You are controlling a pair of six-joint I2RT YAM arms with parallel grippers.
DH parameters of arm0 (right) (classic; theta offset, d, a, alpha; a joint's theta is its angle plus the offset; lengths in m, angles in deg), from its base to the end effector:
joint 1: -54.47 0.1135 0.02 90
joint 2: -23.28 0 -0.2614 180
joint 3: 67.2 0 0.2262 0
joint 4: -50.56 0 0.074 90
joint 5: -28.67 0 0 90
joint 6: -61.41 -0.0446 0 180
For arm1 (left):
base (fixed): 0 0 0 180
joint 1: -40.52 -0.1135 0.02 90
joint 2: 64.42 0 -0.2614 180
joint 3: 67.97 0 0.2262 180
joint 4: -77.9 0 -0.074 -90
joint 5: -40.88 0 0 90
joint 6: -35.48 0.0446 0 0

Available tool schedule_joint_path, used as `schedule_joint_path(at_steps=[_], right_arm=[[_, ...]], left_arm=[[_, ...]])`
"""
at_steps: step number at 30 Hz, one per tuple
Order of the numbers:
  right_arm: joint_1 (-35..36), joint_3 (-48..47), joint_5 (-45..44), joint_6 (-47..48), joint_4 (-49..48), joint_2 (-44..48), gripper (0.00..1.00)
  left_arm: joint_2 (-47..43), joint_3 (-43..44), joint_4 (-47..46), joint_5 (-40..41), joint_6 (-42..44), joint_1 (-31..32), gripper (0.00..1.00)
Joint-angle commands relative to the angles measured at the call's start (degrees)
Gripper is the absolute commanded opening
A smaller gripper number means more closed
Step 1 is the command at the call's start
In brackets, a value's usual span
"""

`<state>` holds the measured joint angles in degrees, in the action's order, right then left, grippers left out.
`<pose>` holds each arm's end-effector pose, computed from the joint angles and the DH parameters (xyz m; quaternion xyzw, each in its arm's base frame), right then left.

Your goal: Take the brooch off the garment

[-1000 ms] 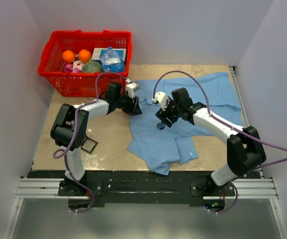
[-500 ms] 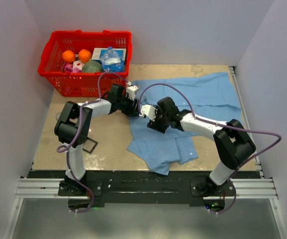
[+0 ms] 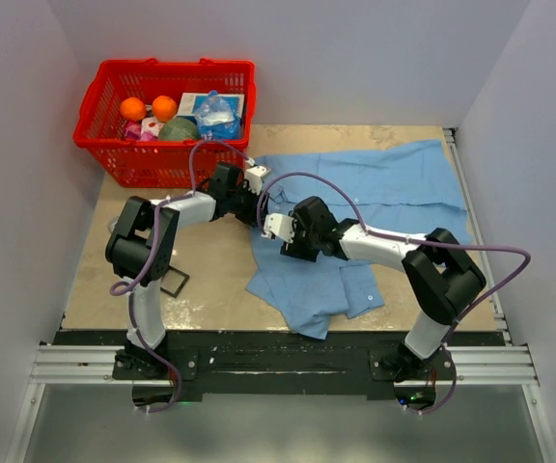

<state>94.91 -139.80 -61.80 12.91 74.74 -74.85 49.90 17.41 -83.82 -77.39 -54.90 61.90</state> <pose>0.2573 0.2188 0.1843 -0.6145 0.7098 -0.0070 0.3443 0.3671 -0.1664 0.1591 0.2521 0.8716 -0.2901 0.3044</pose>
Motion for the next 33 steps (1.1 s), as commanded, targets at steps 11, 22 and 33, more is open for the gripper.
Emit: schedule_joint_path(at_steps=[11, 22, 33], right_arm=[[0.77, 3.33, -7.43, 3.85, -4.57, 0.30, 0.65], [0.42, 0.96, -9.91, -1.68, -6.52, 3.47, 0.52], [-0.54, -0.36, -8.85, -5.02, -5.28, 3.91, 0.32]], left_arm=[[0.99, 2.60, 2.38, -0.03, -0.15, -0.47, 0.51], [1.69, 3.39, 2.90, -0.82, 0.12, -0.47, 0.51], [0.81, 4.09, 3.34, -3.80, 0.12, -0.47, 0.50]])
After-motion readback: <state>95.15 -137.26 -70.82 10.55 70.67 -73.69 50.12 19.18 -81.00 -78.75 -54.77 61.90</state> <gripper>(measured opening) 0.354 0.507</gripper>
